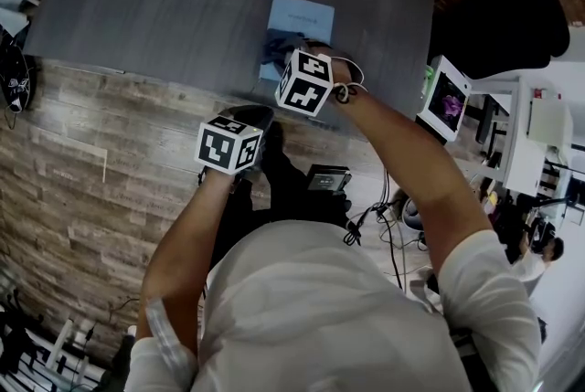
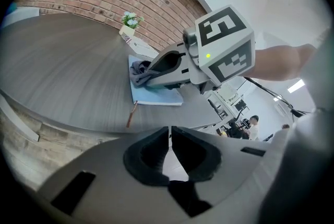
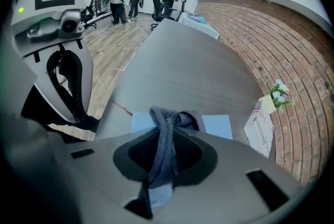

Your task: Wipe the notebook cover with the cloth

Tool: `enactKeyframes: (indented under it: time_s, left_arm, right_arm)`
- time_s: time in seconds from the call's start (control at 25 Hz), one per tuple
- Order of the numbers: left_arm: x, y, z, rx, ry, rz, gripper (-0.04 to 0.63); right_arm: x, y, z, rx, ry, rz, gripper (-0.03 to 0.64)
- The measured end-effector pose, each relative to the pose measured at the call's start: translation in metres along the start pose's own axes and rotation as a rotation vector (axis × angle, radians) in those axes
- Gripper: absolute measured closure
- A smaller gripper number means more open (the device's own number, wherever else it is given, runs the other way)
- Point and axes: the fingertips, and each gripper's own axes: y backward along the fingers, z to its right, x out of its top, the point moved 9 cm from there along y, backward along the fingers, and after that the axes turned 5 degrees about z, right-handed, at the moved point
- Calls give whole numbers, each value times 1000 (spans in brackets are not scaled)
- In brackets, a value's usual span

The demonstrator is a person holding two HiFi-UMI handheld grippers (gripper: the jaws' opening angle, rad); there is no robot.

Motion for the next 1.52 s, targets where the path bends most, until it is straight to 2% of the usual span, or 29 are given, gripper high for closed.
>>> enactKeyframes:
  time_s: [1.04, 1.28, 1.52]
  left_arm:
    - [-12, 21, 20, -18, -49, -6, 569]
    - [-14, 34, 22, -22, -59, 3, 569]
    - [-7, 50, 22, -26, -57, 43, 569]
  right_arm:
    - [-11, 23, -59, 37, -48, 13, 551]
    - [-6, 39, -73, 61, -71, 43, 551]
    - [2, 63, -79, 44, -121, 96, 551]
